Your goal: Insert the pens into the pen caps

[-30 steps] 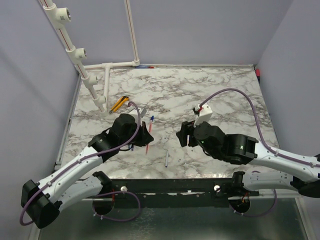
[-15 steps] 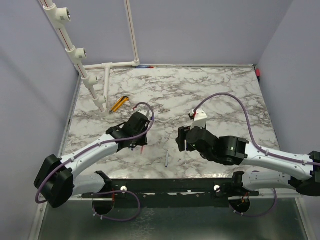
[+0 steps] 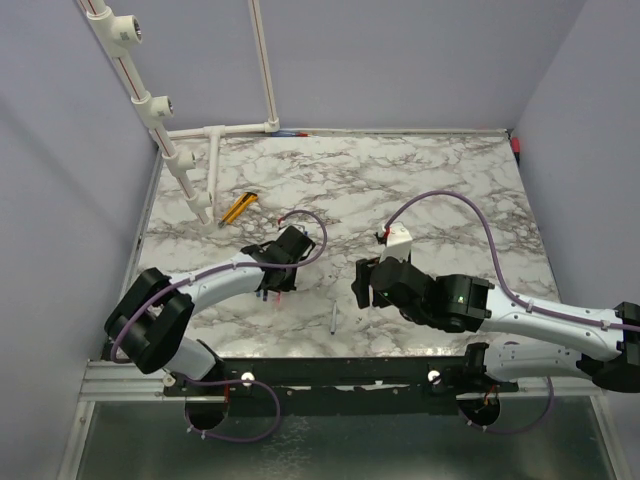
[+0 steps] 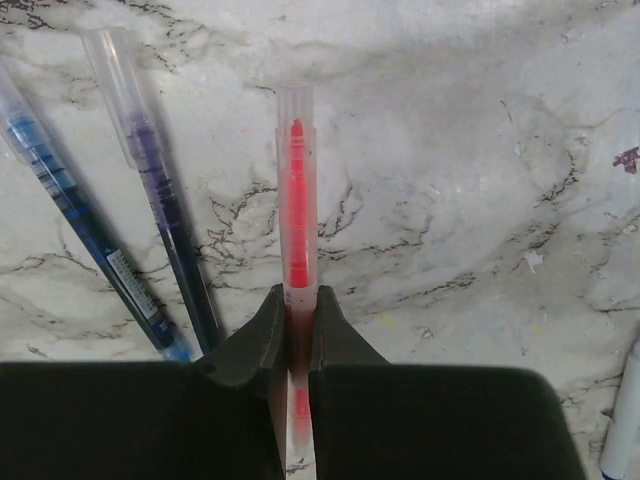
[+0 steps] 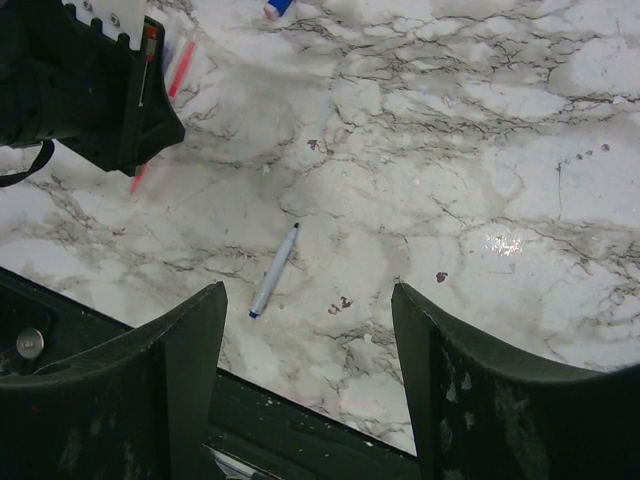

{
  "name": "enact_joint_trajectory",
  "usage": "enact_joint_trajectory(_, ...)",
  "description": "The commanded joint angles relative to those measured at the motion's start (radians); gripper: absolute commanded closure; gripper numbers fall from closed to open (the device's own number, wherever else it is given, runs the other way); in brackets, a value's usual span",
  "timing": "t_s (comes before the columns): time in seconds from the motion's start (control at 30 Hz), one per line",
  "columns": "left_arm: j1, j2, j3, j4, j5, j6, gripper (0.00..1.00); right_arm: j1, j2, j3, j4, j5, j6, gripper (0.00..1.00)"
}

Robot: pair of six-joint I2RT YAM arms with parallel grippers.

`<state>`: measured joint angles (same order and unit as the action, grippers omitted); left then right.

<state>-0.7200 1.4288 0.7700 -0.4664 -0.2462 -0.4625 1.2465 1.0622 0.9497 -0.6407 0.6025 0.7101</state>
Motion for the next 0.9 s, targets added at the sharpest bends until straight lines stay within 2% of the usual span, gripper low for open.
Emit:
enact_joint_trajectory(0.0,0.000,0.050,0.031,0.033,-0.066,0.029,0.89,0.001,-0.008,-0.019,-0.010,-0.013,0.015,0.29)
enact_joint_trajectory(0.13,0.001,0.071,0.021,0.038,-0.071,0.029,0.78,0.001,-0.009,-0.035,0.006,-0.019,0.013,0.29)
enact_joint_trajectory(0.53,0.001,0.040,0.028,0.037,-0.054,0.044,0.58,0.001,0.037,0.037,-0.055,-0.022,-0.019,0.28)
enact_joint_trajectory(0.87,0.001,-0.131,0.134,-0.034,0.002,0.080,0.52,0.001,0.037,0.047,-0.092,-0.029,0.010,0.27)
